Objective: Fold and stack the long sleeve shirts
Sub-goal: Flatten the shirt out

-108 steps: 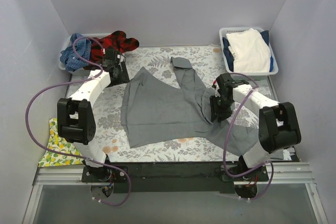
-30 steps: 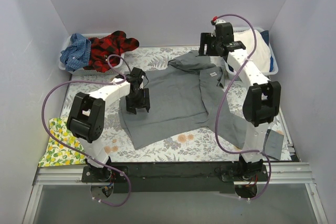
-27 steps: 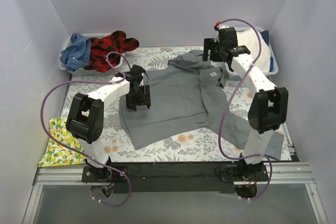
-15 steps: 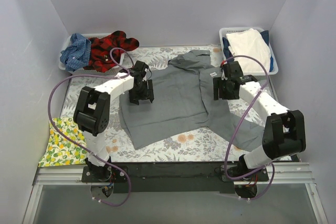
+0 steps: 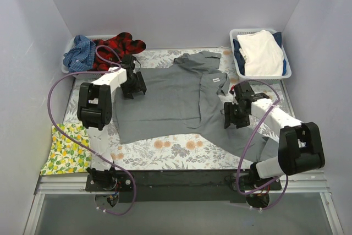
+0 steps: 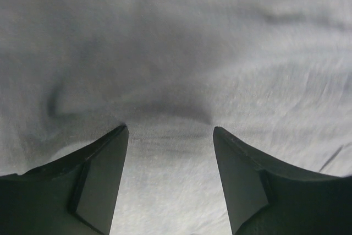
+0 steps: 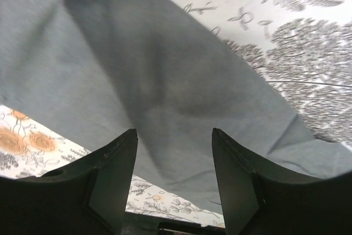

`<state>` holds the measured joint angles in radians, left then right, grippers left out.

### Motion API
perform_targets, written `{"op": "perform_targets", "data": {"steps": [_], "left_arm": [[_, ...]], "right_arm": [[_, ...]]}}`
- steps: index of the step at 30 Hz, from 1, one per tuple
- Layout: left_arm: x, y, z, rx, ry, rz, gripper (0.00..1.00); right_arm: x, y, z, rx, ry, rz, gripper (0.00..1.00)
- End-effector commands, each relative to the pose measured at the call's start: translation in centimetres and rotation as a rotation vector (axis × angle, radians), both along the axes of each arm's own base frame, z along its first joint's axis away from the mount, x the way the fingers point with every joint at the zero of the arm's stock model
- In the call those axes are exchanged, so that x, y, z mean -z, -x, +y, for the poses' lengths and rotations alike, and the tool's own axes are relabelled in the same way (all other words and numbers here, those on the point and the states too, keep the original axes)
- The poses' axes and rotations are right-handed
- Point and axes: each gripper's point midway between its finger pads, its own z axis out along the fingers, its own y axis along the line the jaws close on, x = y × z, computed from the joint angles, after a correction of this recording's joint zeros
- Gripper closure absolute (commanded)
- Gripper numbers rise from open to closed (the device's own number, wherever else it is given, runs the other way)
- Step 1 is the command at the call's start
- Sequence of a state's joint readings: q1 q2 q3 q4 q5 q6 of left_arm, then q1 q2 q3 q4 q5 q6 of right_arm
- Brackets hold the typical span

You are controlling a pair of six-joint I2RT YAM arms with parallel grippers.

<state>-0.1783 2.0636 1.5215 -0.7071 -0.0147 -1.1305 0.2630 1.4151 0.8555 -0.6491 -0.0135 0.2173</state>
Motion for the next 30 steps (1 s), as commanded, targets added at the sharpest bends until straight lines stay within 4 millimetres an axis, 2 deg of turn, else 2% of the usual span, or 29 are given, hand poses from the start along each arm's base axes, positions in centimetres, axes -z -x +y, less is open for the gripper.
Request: {"op": "perform_targets", "data": {"steps": [1,4,9,10,12,13,14,16,17,19,20,23,30], "left_arm": [[2.0,-2.8,1.3,-0.009,-0.044,-0.002,0.36],[1.5,-3.8,0.5,-0.001,-0.008,-0.026,0.34],[-0.7,-3.6,0.3,0.01,0.007,-0.061,0.29],[-1.9,-3.5,0.3,0.013,0.011,-0.084,0.29],[-3.1,-3.0,0.3,0.015,0.014,-0.097,0.28],[-4.7,-3.0,0.4,0.015,0.016,-0.134,0.27],[-5.4,-2.9,0.4,0.013,0.017,-0.146,0.27],[-6.3,-2.3,0.7,0.0,0.016,-0.164,0.26],[-7.5,-2.0,0.8,-0.007,0.018,-0.196,0.25],[-7.1,-1.0,0.9,-0.025,0.03,-0.21,0.24],[-7.9,-0.8,0.8,-0.03,0.041,-0.235,0.23],[-7.3,0.2,0.9,-0.044,0.051,-0.219,0.22],[-7.7,1.0,0.7,-0.043,0.062,-0.208,0.2]], "right_arm": [[1.0,2.2,2.0,-0.052,-0.106,0.091,0.36],[1.2,2.8,2.2,-0.083,-0.11,0.115,0.36],[0.0,2.1,1.3,-0.062,-0.059,0.07,0.36],[-0.1,2.0,0.9,-0.054,-0.037,0.062,0.36],[-0.6,2.2,0.4,-0.042,-0.012,0.056,0.36],[-0.7,2.1,-0.1,-0.033,0.009,0.047,0.36],[-0.9,2.2,-0.2,-0.032,0.016,0.039,0.35],[-1.6,1.9,-1.1,-0.013,0.053,0.001,0.23],[-1.7,2.0,-1.2,-0.012,0.059,-0.007,0.21],[-2.2,1.9,-1.5,-0.001,0.068,-0.025,0.19],[-2.3,1.9,-1.7,0.019,0.08,-0.027,0.18],[-2.1,2.5,-2.3,0.053,0.112,0.009,0.16],[0.1,5.9,-1.6,0.09,0.072,0.189,0.15]]}}
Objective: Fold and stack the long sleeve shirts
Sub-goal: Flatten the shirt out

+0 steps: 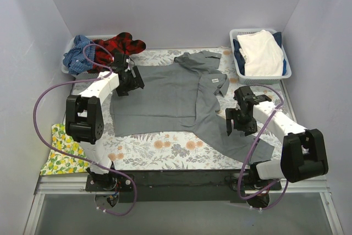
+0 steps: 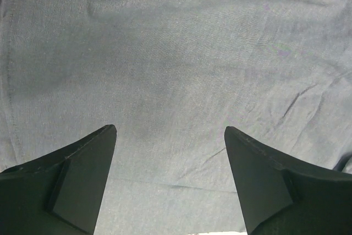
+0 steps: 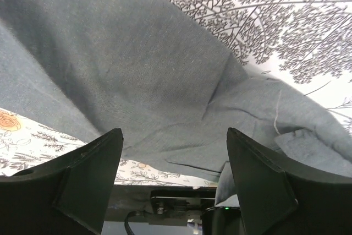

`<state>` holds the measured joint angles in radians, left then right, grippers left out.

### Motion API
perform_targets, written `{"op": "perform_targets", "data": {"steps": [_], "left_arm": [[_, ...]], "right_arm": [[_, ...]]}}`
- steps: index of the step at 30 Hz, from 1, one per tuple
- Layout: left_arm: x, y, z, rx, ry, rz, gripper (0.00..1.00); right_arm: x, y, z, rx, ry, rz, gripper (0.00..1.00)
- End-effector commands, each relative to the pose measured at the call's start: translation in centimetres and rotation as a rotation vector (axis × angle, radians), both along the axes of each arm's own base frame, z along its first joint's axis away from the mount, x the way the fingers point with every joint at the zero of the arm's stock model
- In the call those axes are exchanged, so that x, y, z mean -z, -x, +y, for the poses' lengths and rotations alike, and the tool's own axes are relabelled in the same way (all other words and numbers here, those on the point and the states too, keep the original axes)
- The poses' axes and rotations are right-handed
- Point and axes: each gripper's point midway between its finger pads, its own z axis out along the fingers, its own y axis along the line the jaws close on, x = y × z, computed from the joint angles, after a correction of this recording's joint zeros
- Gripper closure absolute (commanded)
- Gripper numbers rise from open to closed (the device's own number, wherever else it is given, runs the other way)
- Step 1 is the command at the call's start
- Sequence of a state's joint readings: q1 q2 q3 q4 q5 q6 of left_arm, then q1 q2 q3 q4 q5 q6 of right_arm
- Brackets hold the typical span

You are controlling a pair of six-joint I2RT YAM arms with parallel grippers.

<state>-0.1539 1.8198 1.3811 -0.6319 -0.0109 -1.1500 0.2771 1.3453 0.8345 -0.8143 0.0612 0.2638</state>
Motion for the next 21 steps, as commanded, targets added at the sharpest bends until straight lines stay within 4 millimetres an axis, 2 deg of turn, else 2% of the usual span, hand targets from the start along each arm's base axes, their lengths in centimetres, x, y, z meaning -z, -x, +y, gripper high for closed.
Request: {"op": "perform_targets", "data": {"steps": [1,6,12,15,16,18,19,21], "left_arm": [[-1.5,0.2,-0.4,-0.003,0.021,-0.034,0.2],[-1.3,0.4,-0.3,-0.004,0.021,-0.026,0.2],[-1.6,-0.1,-0.4,0.002,0.018,-0.033,0.19],[-1.7,-0.2,-0.3,0.004,0.015,-0.033,0.19],[-1.8,-0.3,-0.4,0.006,0.016,-0.036,0.19],[-1.8,-0.4,-0.3,0.007,0.014,-0.035,0.19],[-1.8,-0.4,-0.4,0.01,0.013,-0.037,0.19],[-1.8,-0.3,-0.4,0.014,0.011,-0.035,0.19]], "right_arm": [[0.9,2.2,0.5,0.044,-0.03,0.103,0.15],[2.6,3.4,0.3,0.05,-0.018,0.16,0.19],[4.1,4.3,1.4,0.07,-0.071,0.223,0.25],[4.5,4.2,1.6,0.08,-0.079,0.232,0.37],[4.5,4.0,1.6,0.082,-0.076,0.226,0.47],[4.4,3.8,1.6,0.086,-0.075,0.221,0.53],[4.3,3.7,1.5,0.088,-0.068,0.217,0.63],[4.1,3.6,1.5,0.094,-0.066,0.207,0.76]]}}
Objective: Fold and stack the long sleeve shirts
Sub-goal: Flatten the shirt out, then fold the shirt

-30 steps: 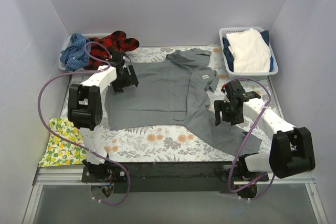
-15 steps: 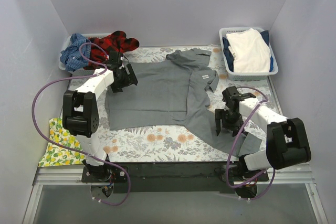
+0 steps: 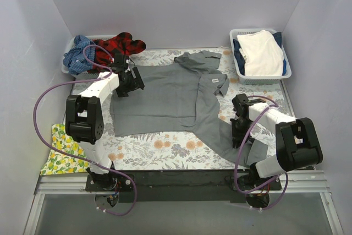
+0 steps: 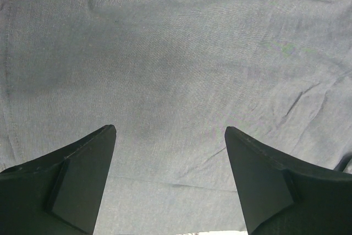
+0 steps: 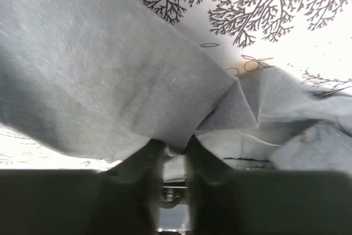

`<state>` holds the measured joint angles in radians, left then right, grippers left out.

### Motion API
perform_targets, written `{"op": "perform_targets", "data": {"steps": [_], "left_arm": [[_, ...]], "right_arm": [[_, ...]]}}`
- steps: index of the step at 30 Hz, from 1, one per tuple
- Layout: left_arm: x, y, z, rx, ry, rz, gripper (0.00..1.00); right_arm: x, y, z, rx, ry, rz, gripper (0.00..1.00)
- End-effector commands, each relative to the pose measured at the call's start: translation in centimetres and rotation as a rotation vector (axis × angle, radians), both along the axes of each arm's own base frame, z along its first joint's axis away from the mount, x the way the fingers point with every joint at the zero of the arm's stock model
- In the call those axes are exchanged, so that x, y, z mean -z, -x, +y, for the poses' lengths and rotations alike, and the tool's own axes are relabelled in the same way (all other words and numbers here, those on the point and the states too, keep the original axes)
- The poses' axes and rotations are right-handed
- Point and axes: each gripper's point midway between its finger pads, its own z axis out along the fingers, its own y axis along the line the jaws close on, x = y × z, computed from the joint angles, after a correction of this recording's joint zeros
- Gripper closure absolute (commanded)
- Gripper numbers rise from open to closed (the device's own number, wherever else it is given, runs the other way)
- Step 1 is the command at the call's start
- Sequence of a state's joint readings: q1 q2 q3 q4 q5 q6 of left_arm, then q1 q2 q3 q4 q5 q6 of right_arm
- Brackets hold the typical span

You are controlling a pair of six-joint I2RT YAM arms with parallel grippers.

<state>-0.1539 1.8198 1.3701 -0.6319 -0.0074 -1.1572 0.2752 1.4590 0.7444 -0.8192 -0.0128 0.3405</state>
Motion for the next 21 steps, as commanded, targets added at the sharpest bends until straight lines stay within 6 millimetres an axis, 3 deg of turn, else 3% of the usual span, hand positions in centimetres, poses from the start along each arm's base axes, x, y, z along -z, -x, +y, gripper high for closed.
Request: {"op": "perform_targets", "data": {"steps": [1,3,7,15,21], "left_arm": [[-2.2,-0.6,-0.3,0.015,0.006,-0.047,0.19],[-2.2,-0.6,-0.3,0.018,0.005,-0.046,0.19],[-2.1,-0.4,-0.2,0.02,0.003,-0.043,0.19],[-2.0,0.1,-0.1,0.025,-0.006,-0.037,0.19],[-0.3,0.6,0.1,0.015,-0.012,0.003,0.19]], "right_arm": [[0.3,-0.8,0.8,0.028,-0.03,-0.023,0.89],[0.0,-0.9,0.6,0.034,-0.019,-0.034,0.99],[-1.2,-1.8,-0.5,0.058,0.037,-0.087,0.99],[-6.3,-4.9,-4.1,0.195,0.101,-0.295,0.99],[-9.4,-6.3,-6.2,0.244,0.129,-0.489,0.99]]}}
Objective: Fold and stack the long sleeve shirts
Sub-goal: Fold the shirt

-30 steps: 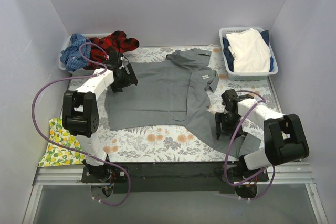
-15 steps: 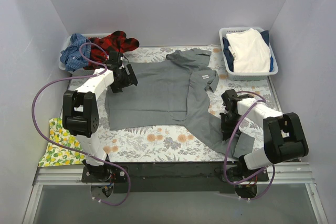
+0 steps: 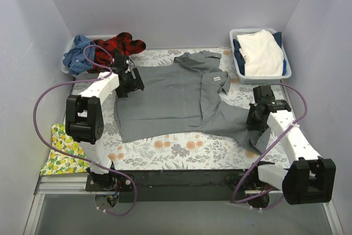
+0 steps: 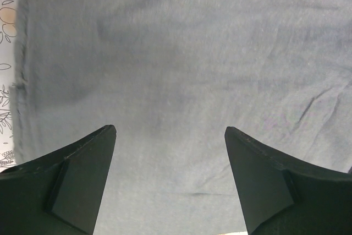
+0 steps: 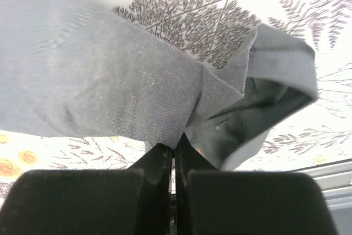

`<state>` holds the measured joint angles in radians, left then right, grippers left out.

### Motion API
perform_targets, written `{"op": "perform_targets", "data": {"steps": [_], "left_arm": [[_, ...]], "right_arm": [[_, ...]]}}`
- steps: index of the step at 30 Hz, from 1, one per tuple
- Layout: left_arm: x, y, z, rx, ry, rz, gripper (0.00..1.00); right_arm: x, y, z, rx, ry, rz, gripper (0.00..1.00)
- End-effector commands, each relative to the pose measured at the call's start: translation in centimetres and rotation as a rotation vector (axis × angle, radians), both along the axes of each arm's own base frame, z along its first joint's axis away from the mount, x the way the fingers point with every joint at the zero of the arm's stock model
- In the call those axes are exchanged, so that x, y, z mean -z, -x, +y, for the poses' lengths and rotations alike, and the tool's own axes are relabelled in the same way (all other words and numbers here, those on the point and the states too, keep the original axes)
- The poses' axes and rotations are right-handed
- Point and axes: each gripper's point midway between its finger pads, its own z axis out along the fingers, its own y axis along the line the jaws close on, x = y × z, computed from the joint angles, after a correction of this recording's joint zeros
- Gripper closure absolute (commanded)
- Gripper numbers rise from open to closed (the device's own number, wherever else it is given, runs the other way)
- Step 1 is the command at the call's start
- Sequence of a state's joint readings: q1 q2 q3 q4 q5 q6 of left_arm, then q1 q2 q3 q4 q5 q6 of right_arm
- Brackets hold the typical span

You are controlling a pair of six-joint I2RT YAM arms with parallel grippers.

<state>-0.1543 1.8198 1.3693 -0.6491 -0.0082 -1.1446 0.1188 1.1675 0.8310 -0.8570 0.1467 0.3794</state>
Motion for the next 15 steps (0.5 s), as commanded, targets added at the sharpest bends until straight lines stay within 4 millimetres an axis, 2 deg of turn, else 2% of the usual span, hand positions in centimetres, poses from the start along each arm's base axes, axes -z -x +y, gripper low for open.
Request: {"op": "perform_targets", "data": {"steps": [1,5,9,15], "left_arm": [[-0.2,0.3,0.0,0.004,0.001,-0.009,0.19],[0.6,0.4,-0.2,0.006,0.005,0.004,0.19],[1.5,0.9,-0.7,0.024,0.025,0.031,0.2],[2.1,2.8,-0.9,0.029,0.018,0.067,0.2]], "right_arm": [[-3.0,-1.4,-1.8,0.041,0.068,-0.143,0.99],[-5.1,-1.5,-3.0,0.087,0.092,-0.239,0.99],[-6.1,-1.0,-3.1,0.094,0.081,-0.273,0.99],[-8.3,-0.4,-3.2,0.098,0.077,-0.364,0.99]]}}
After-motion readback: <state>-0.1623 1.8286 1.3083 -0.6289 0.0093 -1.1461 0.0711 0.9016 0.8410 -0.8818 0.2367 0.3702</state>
